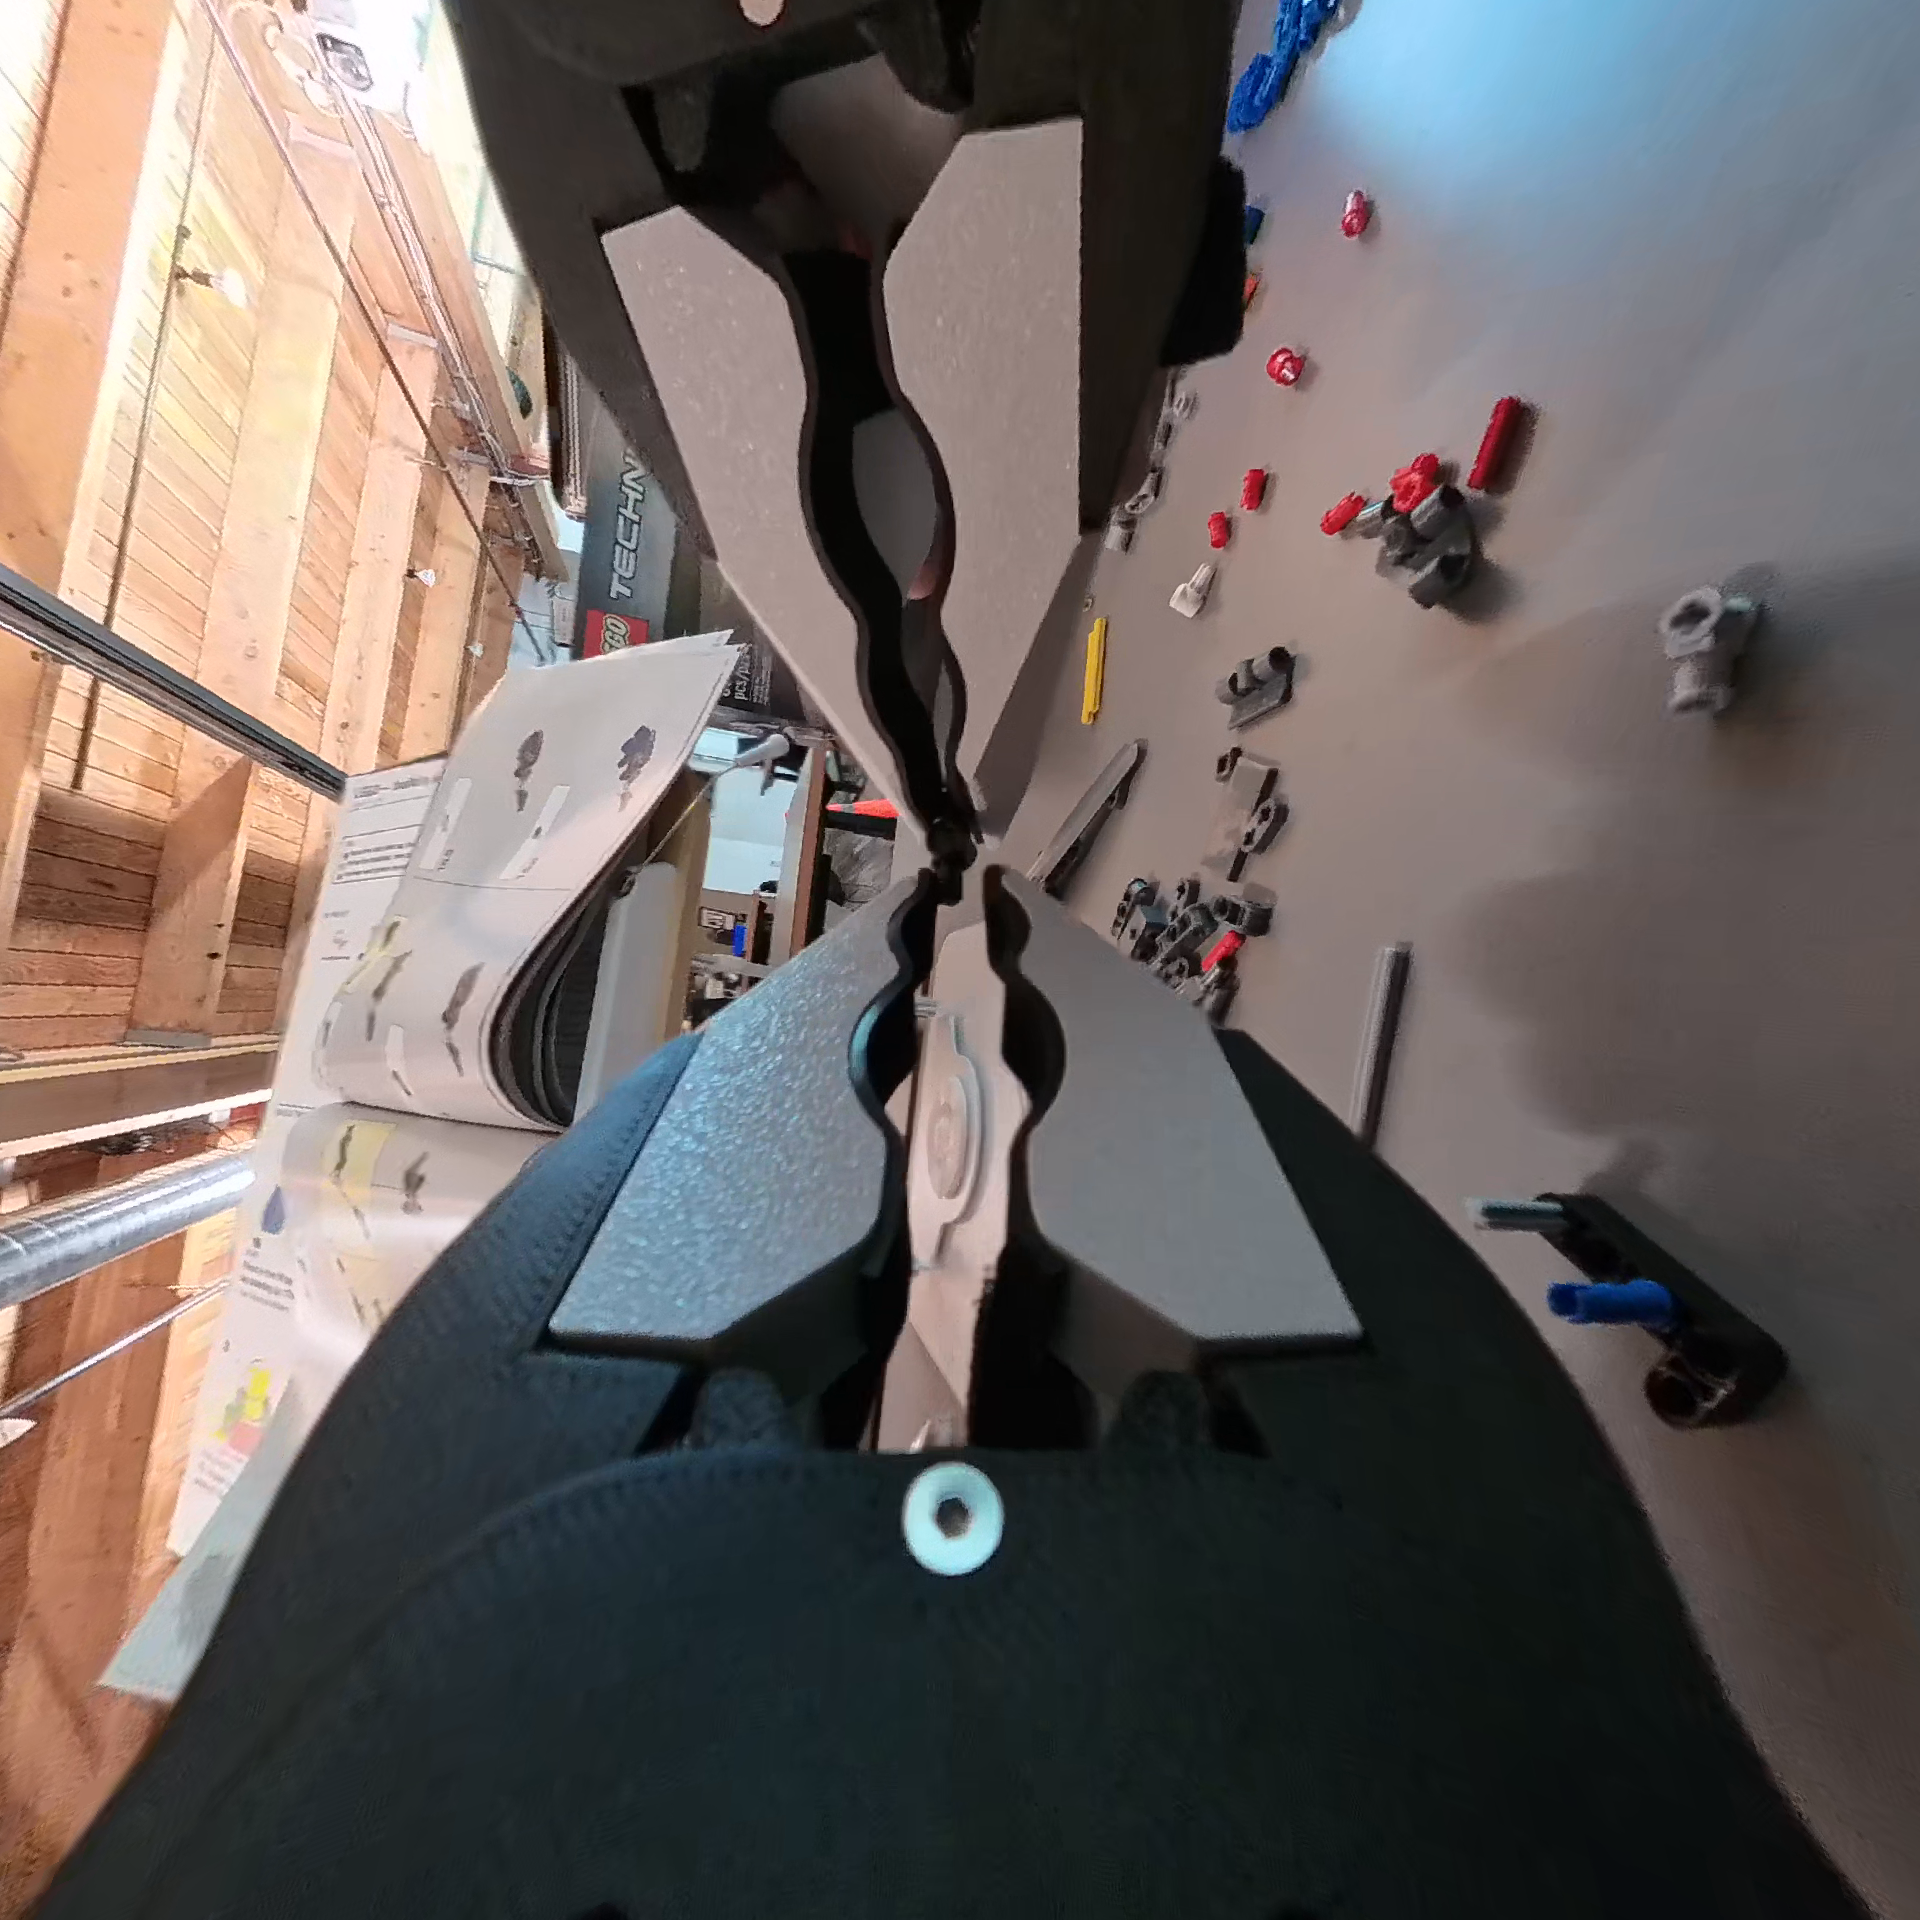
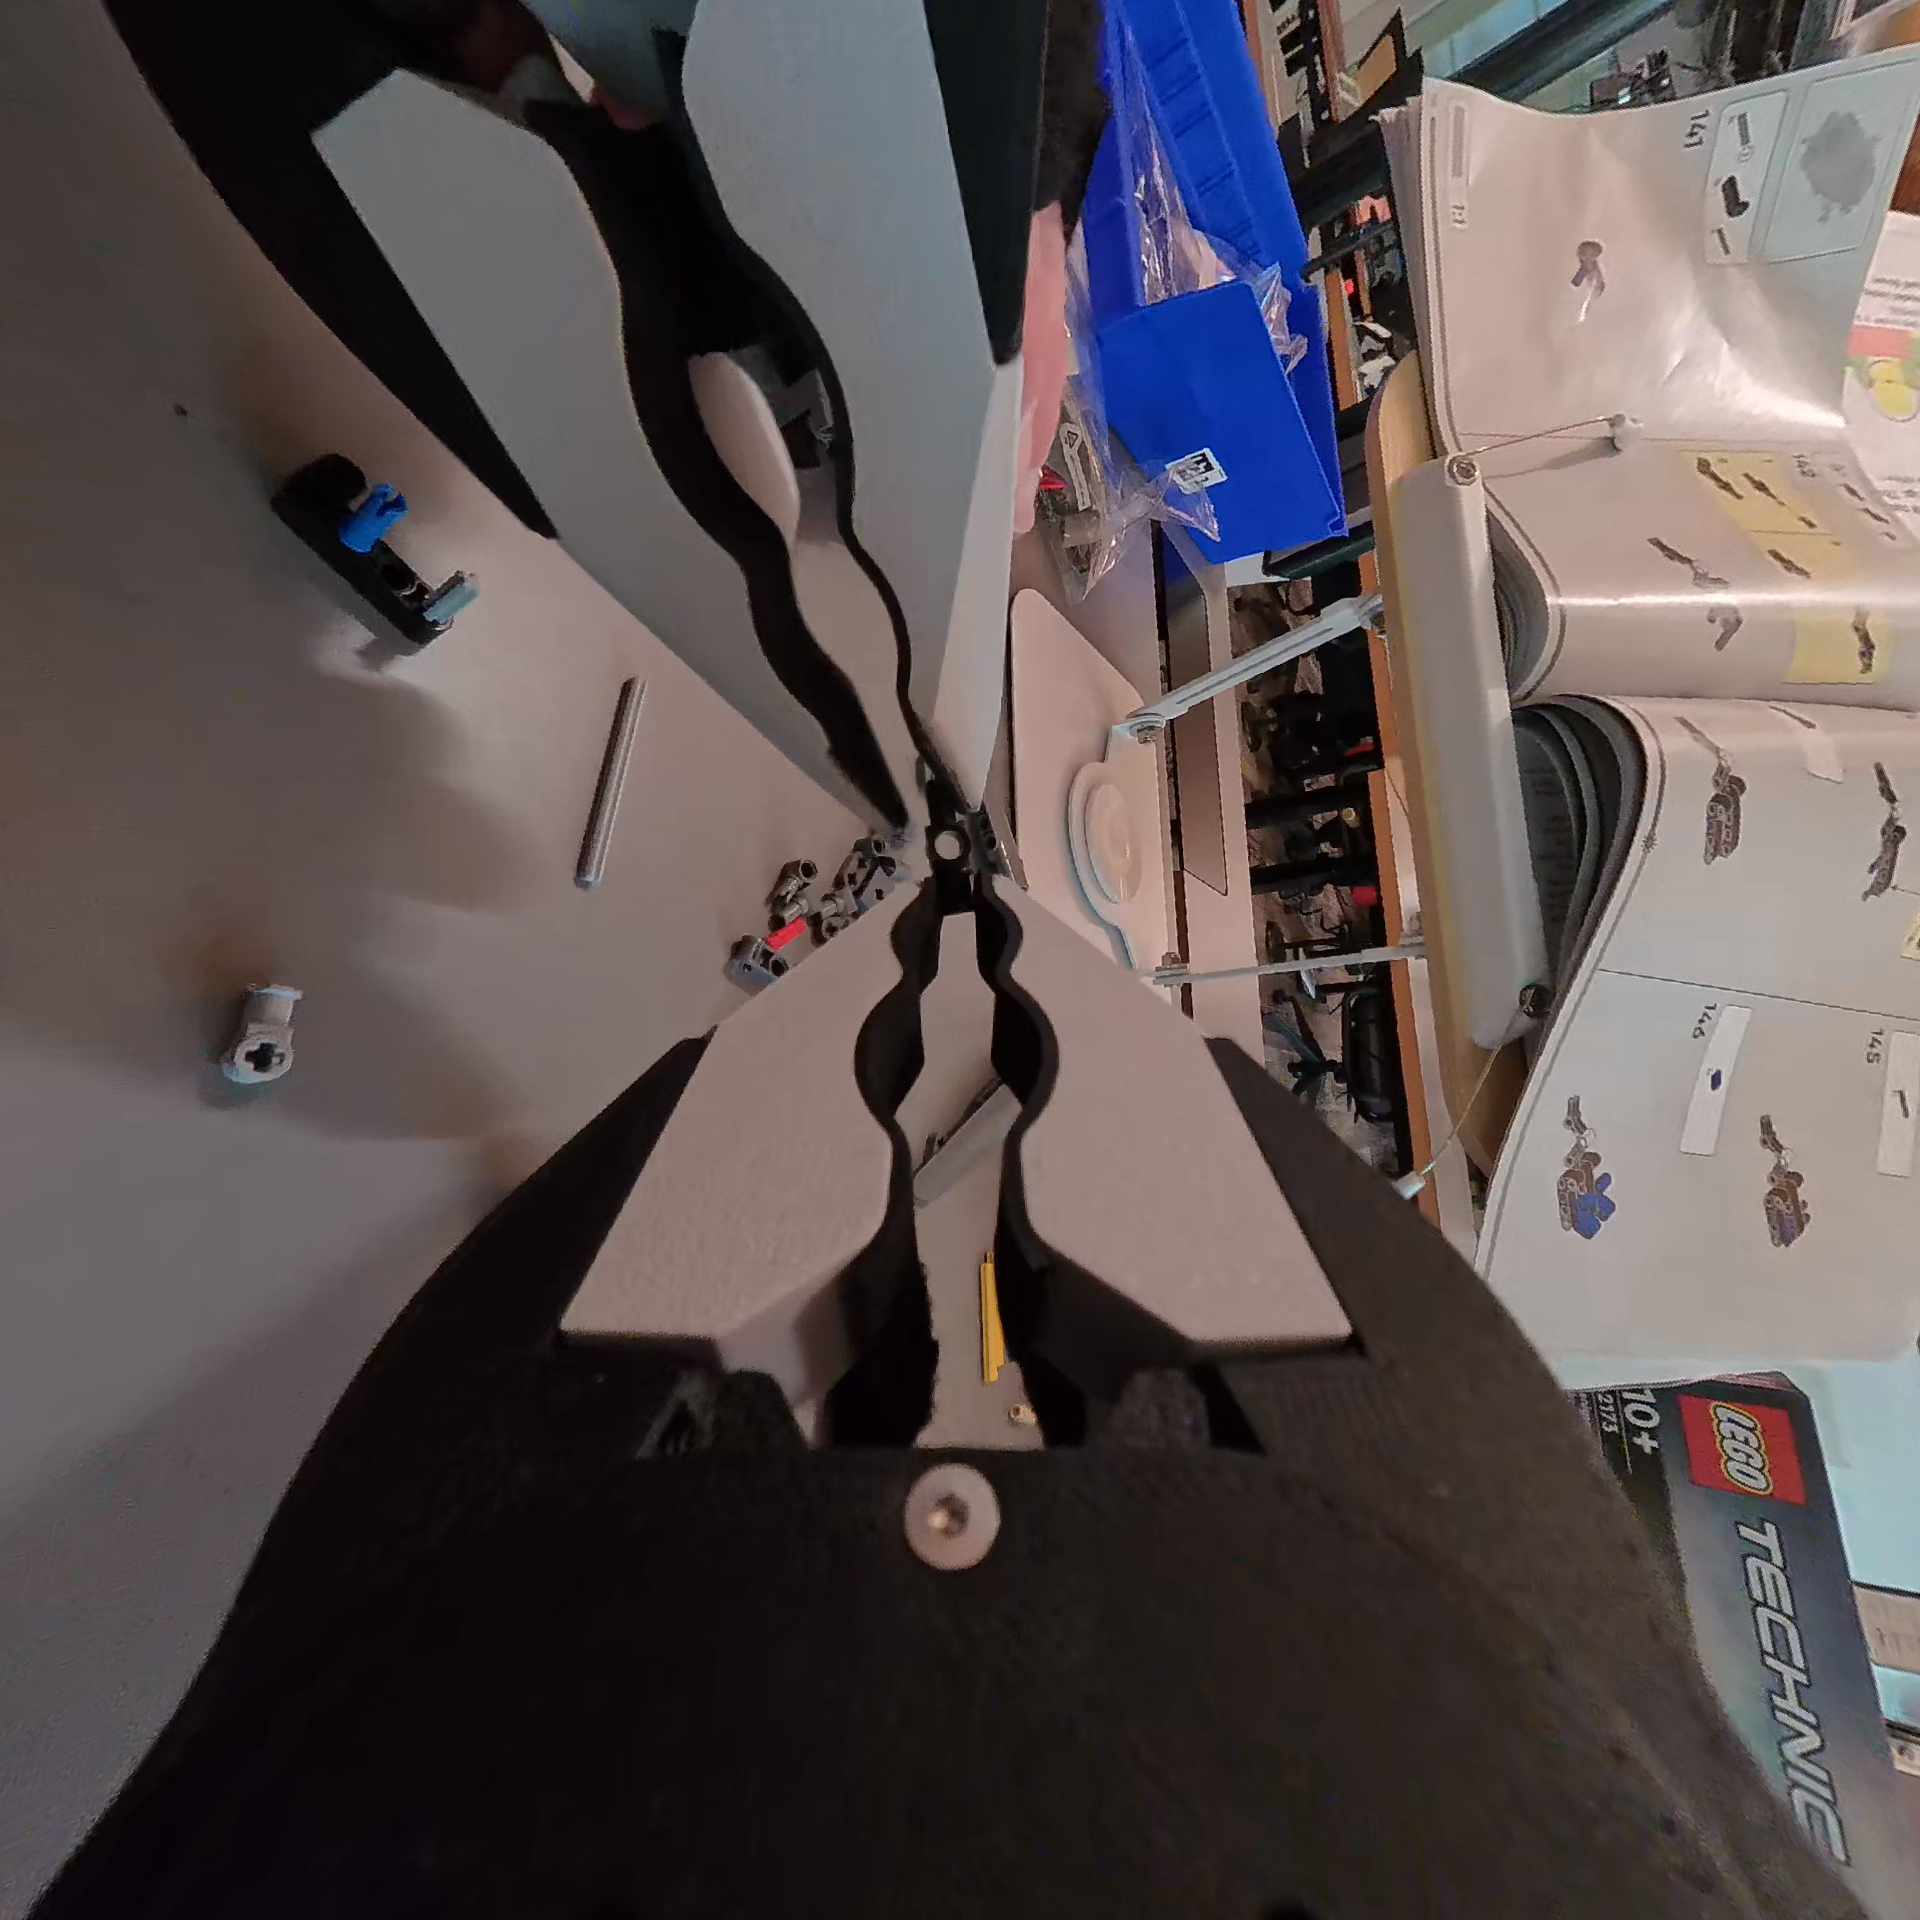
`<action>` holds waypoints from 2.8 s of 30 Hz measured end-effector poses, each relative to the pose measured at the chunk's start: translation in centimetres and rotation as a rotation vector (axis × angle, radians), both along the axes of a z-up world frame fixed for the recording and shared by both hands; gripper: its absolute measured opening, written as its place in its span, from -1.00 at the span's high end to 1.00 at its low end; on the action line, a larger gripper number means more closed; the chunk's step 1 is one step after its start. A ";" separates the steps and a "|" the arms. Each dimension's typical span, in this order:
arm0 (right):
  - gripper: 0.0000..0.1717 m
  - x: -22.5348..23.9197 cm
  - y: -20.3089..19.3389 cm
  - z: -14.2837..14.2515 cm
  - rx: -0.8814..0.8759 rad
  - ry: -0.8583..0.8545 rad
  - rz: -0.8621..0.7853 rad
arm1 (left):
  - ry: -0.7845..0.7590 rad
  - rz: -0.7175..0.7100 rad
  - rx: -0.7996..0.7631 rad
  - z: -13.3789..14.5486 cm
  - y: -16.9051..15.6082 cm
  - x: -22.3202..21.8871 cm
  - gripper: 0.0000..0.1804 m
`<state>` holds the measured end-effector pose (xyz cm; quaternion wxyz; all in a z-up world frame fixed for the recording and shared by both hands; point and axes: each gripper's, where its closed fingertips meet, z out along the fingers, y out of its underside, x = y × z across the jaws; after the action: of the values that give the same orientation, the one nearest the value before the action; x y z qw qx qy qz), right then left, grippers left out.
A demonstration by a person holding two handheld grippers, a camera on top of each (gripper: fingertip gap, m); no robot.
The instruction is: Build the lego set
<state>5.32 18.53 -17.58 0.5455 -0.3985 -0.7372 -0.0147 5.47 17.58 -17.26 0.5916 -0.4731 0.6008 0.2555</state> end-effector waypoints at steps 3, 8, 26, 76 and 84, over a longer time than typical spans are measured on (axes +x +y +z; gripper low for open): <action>0.96 0.1 0.2 0.2 -0.002 0.012 -0.004 | -0.014 0.000 -0.003 0.2 0.0 0.0 0.89; 0.96 0.0 0.3 0.2 -0.012 0.027 -0.005 | -0.051 -0.008 -0.029 0.4 0.0 -0.2 0.86; 0.96 0.2 1.4 0.4 -0.014 0.072 -0.031 | -0.190 -0.019 -0.082 1.7 0.3 -1.4 0.84; 0.96 -0.1 1.2 0.1 -0.033 0.083 -0.014 | -0.232 0.049 -0.081 2.2 1.6 -3.5 0.92; 0.96 -0.3 1.0 -0.4 -0.044 0.070 -0.005 | -0.238 0.049 -0.087 2.5 1.4 -3.8 0.92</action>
<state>4.98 19.53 -17.96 0.5620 -0.4124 -0.7169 0.0141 1.69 18.99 -14.73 0.6314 -0.5398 0.5249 0.1857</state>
